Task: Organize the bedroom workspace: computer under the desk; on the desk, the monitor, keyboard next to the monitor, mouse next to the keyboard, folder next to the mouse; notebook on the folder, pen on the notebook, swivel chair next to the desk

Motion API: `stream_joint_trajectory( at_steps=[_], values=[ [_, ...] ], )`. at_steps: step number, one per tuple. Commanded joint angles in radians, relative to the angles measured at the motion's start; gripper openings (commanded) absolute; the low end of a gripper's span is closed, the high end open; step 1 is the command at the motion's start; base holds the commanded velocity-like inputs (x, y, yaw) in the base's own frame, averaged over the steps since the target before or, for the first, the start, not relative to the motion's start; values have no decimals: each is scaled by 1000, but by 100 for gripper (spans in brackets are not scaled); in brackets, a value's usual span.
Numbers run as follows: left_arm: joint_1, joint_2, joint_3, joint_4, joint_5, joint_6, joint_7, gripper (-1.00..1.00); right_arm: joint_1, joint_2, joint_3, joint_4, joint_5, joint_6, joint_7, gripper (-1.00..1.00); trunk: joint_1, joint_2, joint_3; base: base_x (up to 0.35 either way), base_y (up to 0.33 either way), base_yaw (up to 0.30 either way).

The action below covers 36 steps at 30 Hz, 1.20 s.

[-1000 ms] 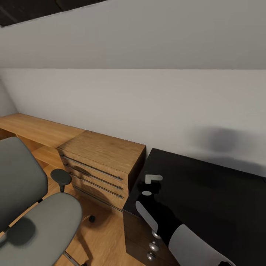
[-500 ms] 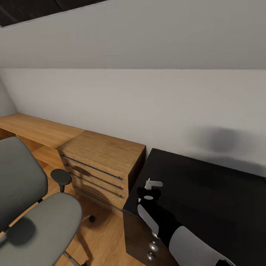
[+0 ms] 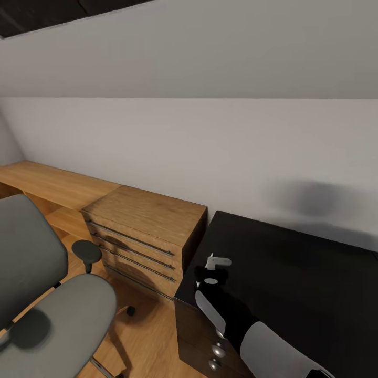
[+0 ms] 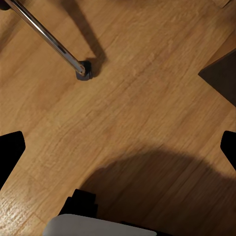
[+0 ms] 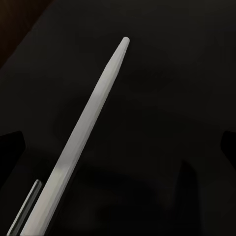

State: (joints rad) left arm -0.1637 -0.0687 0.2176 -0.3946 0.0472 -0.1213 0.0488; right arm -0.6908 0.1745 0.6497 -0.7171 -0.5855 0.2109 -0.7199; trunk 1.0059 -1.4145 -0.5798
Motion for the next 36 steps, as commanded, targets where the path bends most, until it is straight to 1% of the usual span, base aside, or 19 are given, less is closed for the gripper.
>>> stream_joint_trajectory(
  at_steps=[1, 14, 23, 24, 27, 36],
  values=[
    [0, 0, 0, 0, 5, -3, 2, 100, -1, 0, 2, -1, -2, 7, -7, 100, 0, -1, -1, 0, 0, 22],
    [0, 0, 0, 0, 5, -3, 1, 100, -1, 0, 1, -1, -2, 8, -7, 100, 0, -1, -1, 0, 0, 138],
    [0, 0, 0, 0, 5, -3, 0, 100, -1, 0, 2, 1, -5, 18, -7, 100, 0, -1, -1, 0, 0, 18],
    [0, 0, 0, 0, 5, -3, 0, 100, -1, 0, 1, 1, -14, 19, -7, 100, 0, -1, -1, 0, 0, 0],
    [0, 0, 0, 0, 5, -3, 0, 100, -1, 0, 1, 1, -23, 19, -7, 100, 0, -1, -1, 0, 0, 0],
    [0, 0, 0, 0, 5, -4, 0, 100, -1, 0, 0, 2, -29, 23, -8, 100, 0, -1, -1, 0, 0, 0]
  ],
)
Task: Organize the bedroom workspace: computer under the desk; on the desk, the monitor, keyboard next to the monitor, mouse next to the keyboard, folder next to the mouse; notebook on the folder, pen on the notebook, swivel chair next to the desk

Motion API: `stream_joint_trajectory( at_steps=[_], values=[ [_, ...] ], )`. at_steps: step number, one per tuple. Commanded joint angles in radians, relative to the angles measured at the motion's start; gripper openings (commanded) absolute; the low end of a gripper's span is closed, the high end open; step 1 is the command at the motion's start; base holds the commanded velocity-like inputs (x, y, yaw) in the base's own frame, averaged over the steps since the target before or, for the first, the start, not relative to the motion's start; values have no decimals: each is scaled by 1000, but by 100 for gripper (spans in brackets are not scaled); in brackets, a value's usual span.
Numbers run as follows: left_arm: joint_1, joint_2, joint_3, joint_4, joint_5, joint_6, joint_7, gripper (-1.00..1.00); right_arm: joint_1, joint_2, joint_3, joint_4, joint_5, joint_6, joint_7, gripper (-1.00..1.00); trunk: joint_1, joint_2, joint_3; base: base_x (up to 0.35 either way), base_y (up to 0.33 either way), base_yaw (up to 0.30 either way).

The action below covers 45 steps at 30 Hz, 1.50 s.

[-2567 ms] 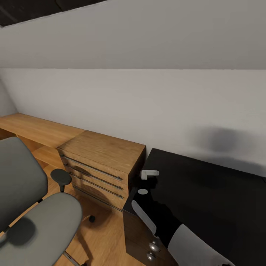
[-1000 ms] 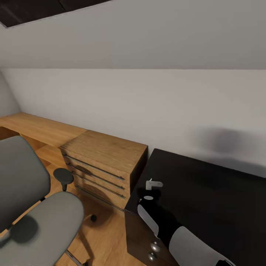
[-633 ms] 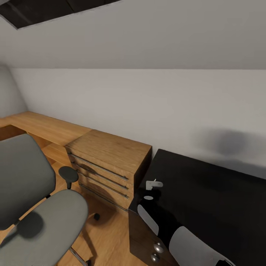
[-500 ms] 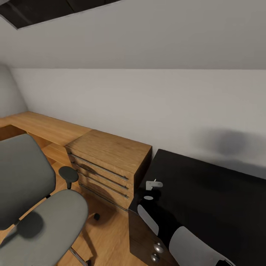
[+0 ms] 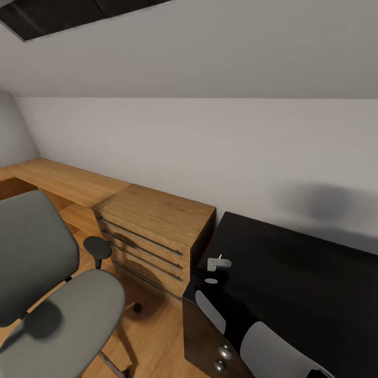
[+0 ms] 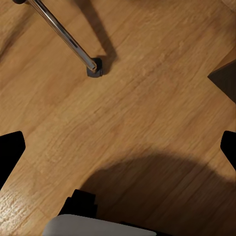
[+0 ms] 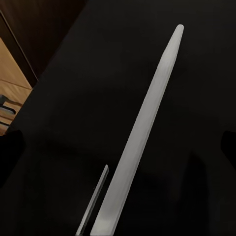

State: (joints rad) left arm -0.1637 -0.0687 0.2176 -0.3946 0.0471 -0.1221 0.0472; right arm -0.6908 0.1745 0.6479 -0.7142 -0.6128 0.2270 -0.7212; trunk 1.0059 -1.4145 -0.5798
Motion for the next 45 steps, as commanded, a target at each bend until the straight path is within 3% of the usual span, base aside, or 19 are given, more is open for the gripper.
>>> stream_joint_trajectory(
  at_steps=[1, 5, 15, 29, 30, 45],
  values=[
    [0, 0, 0, 0, 5, -3, 2, 100, -1, 0, 1, -1, -2, 12, -7, 100, 0, -1, -1, 0, 0, 0],
    [0, 0, 0, 0, 5, -3, 2, 100, -1, 0, -1, -1, -6, 38, -6, 100, 0, -1, -1, 0, 0, 0],
    [0, 0, 0, 0, 5, -4, 2, 100, -1, 0, -5, 0, -67, 60, -6, 100, 0, -1, -1, 0, 0, 0],
    [0, 0, 0, 0, 5, -4, 1, 100, -1, 0, -5, 14, -74, 69, -7, 100, 0, -1, -1, 0, 0, 0],
    [0, 0, 0, 0, 5, -4, 2, 100, -1, 0, -5, 17, -74, 69, -8, -100, 0, -1, -1, 0, 0, 0],
    [0, 0, 0, 0, 5, -4, 1, 100, -1, 0, -6, 18, -77, 71, -10, -100, 0, -1, -1, 0, 0, 0]
  ],
)
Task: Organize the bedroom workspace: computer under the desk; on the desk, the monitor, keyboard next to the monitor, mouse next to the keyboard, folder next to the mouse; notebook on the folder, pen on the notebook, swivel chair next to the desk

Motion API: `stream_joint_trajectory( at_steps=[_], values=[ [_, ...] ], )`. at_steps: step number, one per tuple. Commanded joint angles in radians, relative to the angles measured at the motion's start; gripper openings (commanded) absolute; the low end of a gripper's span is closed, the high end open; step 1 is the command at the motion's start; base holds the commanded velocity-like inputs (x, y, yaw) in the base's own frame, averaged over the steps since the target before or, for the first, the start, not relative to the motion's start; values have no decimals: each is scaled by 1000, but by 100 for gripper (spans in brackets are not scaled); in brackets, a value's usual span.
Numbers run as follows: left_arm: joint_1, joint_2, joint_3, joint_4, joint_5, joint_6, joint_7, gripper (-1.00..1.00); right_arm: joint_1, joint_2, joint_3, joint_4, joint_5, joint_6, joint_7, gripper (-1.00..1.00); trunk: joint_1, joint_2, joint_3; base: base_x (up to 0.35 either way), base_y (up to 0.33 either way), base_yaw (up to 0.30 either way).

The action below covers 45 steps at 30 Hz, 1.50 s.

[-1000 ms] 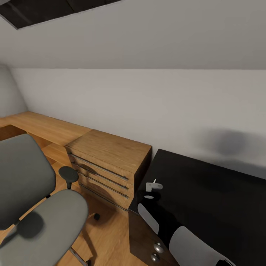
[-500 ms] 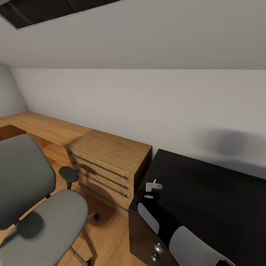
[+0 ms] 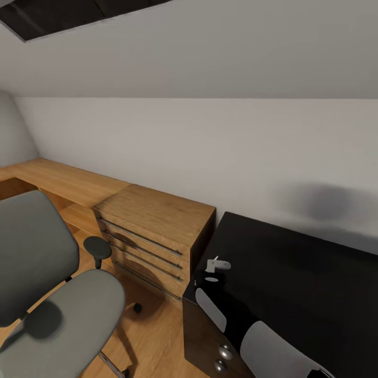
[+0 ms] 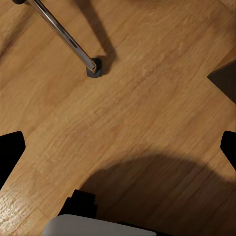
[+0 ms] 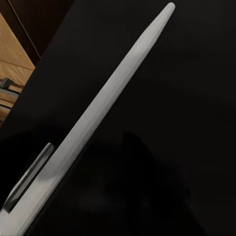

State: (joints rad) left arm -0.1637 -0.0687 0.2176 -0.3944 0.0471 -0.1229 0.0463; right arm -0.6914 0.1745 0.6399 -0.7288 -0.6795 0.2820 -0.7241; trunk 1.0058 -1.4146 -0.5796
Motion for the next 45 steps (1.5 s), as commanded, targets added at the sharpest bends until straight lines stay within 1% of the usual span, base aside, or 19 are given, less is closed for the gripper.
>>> stream_joint_trajectory(
  at_steps=[1, 7, 9, 11, 13, 15, 19, 26, 45],
  values=[
    [0, 0, 0, 0, 5, -3, 2, 100, 0, 0, 1, 33, -10, 16, -7, -100, 0, 0, -1, 0, 0, 0],
    [0, 1, 0, 0, 5, -3, 1, 100, 0, 0, -1, 30, -11, 20, -8, -100, 0, 0, -1, 0, 0, 0],
    [0, 1, 0, 0, 5, -3, 1, 100, 0, 0, -1, 29, -19, 21, -8, -100, 0, 0, -1, 0, 0, 0],
    [0, 1, 0, 0, 5, -3, 1, 100, 0, 0, -1, 28, -41, 24, -8, -100, 0, 0, -1, 0, 0, 0],
    [0, 1, 0, 0, 5, -3, 1, 100, 0, 0, -2, 26, -81, 40, -9, -100, 0, 0, -1, 0, 0, 0],
    [0, 1, 0, 0, 5, -3, 1, 100, 0, 0, -2, 26, -104, 59, -9, -100, 0, 0, -1, 0, 0, 0],
    [0, 1, 0, 0, 5, -3, 1, 100, 0, 0, -2, 24, -124, 78, -9, -100, 0, 0, -1, 0, 0, 0],
    [0, 1, 0, 0, 5, -3, 1, 100, 0, 0, -2, 23, -130, 83, -9, -100, 0, 0, -1, 0, 0, 0],
    [0, 1, 0, 0, 5, -3, 1, 100, 0, 0, -2, 23, -129, 83, -9, -100, 0, 0, -1, 0, 0, 0]
  ],
)
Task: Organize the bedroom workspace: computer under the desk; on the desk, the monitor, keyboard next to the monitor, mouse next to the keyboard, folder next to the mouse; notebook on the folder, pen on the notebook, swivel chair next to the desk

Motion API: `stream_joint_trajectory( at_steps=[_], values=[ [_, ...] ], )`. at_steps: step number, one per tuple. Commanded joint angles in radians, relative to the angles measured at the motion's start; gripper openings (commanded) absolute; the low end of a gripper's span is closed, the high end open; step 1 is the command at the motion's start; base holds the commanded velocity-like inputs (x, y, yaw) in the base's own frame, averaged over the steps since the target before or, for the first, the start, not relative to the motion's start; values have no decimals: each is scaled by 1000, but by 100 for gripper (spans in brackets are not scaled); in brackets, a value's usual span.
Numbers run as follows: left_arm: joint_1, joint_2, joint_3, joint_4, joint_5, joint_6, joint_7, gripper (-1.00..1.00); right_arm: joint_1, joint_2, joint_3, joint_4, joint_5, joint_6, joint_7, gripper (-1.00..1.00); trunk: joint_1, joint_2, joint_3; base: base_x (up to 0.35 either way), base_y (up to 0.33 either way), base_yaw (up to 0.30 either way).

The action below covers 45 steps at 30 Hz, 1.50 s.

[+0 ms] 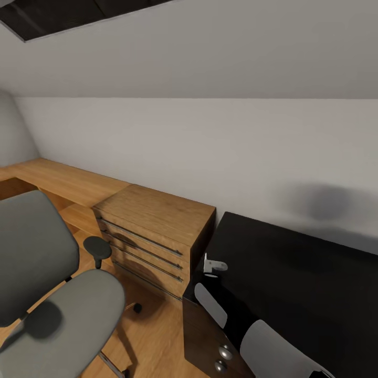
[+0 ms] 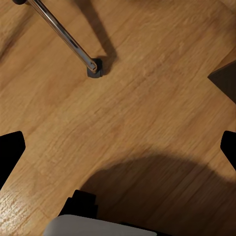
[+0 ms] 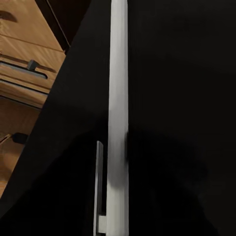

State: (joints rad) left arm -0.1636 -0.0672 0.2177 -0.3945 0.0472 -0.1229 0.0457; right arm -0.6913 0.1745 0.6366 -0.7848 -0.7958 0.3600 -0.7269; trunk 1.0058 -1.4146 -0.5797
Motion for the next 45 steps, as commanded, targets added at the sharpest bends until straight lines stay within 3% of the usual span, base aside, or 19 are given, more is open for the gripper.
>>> stream_joint_trajectory(
  at_steps=[1, 10, 12, 16, 18, 20, 26, 33, 45],
  values=[
    [-1, 0, 0, 0, 5, -3, 2, 100, -1, 0, 1, 79, -13, 5, -6, -100, 0, 0, -1, 0, 0, 0],
    [-1, 0, 0, 0, 4, -3, 3, 100, -1, 0, 0, 32, -11, 4, -16, -100, -34, 63, 27, 0, 0, 0],
    [-1, -1, 0, 1, 4, -3, 3, 100, 1, -1, 3, -79, -12, 3, -130, -100, -42, 77, 33, 0, 0, 0],
    [-1, -1, 0, 2, 5, -3, 4, 100, 8, -25, 4, -175, -14, 4, -228, -100, -57, 105, 46, 0, 0, 0],
    [-1, -2, 0, 3, 5, -3, 5, 100, 20, -49, 4, -250, -16, 4, -275, -100, -65, 119, 52, 0, 0, 0],
    [-1, -1, 0, 3, 5, -2, 6, 100, 73, -128, 6, -446, -17, 9, -315, -100, -73, 133, 58, 0, 0, 0],
    [-1, -1, 0, 3, 5, -1, 6, 100, 130, -202, 6, -658, -17, 40, -327, -100, -96, 175, 77, 0, 0, 0],
    [-1, 0, 0, 3, 5, -1, 6, 100, 152, -226, 5, -719, -17, 51, -328, -100, -123, 224, 99, 0, 0, 0],
    [-1, 0, 0, 3, 5, -1, 5, 100, 154, -231, 5, -728, -16, 45, -323, -100, -169, 308, 137, 0, 0, 0]
  ],
)
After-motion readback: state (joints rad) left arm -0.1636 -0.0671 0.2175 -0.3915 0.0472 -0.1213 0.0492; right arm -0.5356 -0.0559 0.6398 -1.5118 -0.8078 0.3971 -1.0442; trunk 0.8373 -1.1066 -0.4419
